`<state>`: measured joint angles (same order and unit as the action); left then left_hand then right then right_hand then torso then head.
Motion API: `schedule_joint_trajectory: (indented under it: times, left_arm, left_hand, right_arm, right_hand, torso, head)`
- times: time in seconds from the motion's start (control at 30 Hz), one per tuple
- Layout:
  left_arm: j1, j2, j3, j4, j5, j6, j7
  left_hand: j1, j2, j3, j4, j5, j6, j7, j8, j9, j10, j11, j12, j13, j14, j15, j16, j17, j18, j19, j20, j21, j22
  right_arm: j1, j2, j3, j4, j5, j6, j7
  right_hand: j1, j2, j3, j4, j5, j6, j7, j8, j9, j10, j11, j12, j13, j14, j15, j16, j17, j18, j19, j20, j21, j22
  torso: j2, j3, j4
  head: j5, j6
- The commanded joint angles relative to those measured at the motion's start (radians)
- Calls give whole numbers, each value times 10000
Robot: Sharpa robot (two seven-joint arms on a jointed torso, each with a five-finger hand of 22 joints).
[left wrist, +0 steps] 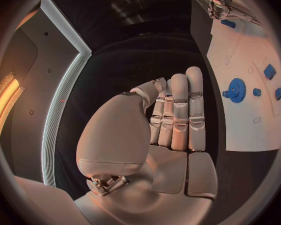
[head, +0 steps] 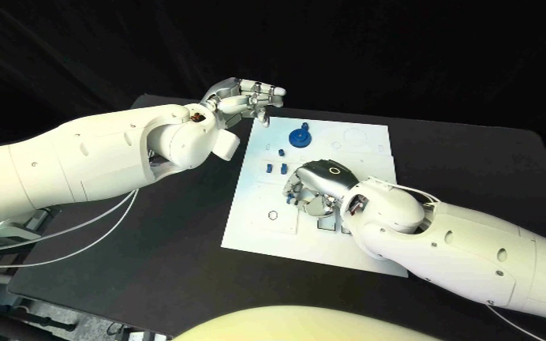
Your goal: Assemble the parts on the task board
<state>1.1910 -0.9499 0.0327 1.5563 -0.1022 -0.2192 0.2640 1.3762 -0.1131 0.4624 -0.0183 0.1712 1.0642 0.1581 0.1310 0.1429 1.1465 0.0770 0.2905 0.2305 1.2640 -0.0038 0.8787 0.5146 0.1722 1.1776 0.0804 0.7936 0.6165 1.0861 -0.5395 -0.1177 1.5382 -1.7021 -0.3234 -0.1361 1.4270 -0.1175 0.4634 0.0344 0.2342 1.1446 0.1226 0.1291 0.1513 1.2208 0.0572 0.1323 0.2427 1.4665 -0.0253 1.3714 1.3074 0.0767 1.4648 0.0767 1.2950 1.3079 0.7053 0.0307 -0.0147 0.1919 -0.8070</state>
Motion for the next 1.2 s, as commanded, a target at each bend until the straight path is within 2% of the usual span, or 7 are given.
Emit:
schedule_joint_trajectory:
  times: [0.03,0.33,0.57,0.77,1.0,1.1,1.2]
  left_arm:
    - [11,2,4,32,43,200,109]
    - [13,-11,4,40,43,194,94]
    - [13,-14,4,56,43,228,43]
    - [13,-31,4,62,43,249,60]
    - [13,-35,4,57,43,240,63]
    - [13,-35,4,54,43,238,66]
    - [13,-36,4,46,43,259,56]
  left_hand:
    - [5,119,-11,-54,20,-50,-3,29,-8,-74,5,34,10,-45,6,-35,-14,122,29,20,-48,-8]
    - [17,123,-3,-74,20,-53,-1,34,-8,-88,6,46,12,-57,5,-40,-19,123,25,19,-59,-14]
    - [34,136,10,-91,21,-57,0,36,-8,-97,6,54,14,-64,4,-42,-22,124,24,18,-65,-18]
    - [51,148,23,-110,21,-62,2,38,-9,-106,7,63,16,-70,4,-44,-25,124,23,17,-71,-22]
    - [57,151,27,-116,22,-64,3,39,-9,-110,8,66,16,-72,4,-45,-26,124,23,17,-73,-23]
    - [54,152,27,-115,20,-65,5,39,-9,-112,10,67,16,-73,4,-45,-27,124,23,17,-74,-23]
    - [-30,153,-12,-80,-18,-82,21,42,-12,-138,27,91,21,-76,21,-40,-31,118,25,28,-91,-34]
  right_arm:
    - [-26,11,-22,-74,-194,369,-203]
    - [-27,25,-44,2,-170,616,-125]
    - [-26,-40,-50,60,-140,539,-144]
    - [-25,-66,-51,66,-151,385,-217]
    - [-23,-123,-51,77,-167,36,-240]
    - [-23,-182,-51,134,-237,-194,-284]
    - [-9,-297,-48,244,-320,-363,-346]
  right_hand:
    - [-27,58,-19,-47,20,34,9,68,14,6,-38,-33,3,673,-33,35,781,-136,205,-68,-69,644]
    - [-127,38,-80,-44,-38,36,3,53,29,13,-34,-74,3,664,-26,11,754,-129,191,-61,-101,628]
    - [-289,7,-168,-14,-49,-15,5,-2,38,-19,-23,-157,-7,641,-14,-59,685,-107,150,-50,-208,565]
    - [-514,-112,-260,38,-34,-281,91,-197,-9,-331,88,-408,-82,630,66,-81,656,-85,96,2,-346,488]
    - [-811,-483,-431,86,-99,-1357,394,-686,-274,-1494,432,-670,-318,455,359,-619,142,108,-296,222,-1403,-195]
    - [-836,-561,-559,56,-108,-1891,347,-668,-408,-1814,434,-567,-344,324,360,-921,-142,200,-464,282,-1837,-470]
    - [-836,-582,-641,36,-109,-2017,308,-659,-439,-1977,445,-519,-348,261,370,-1066,-284,241,-544,300,-2058,-610]
  torso:
    - [1,0,8]
    - [1,5,0]
    - [1,4,-2]
    - [-3,6,-2]
    - [-12,-2,-1]
    - [-5,4,-1]
    - [-17,-1,-6]
  head:
    - [-1,-7]
    - [18,-13]
    - [20,-41]
    - [46,-55]
    - [31,-34]
    - [23,-35]
    - [2,-24]
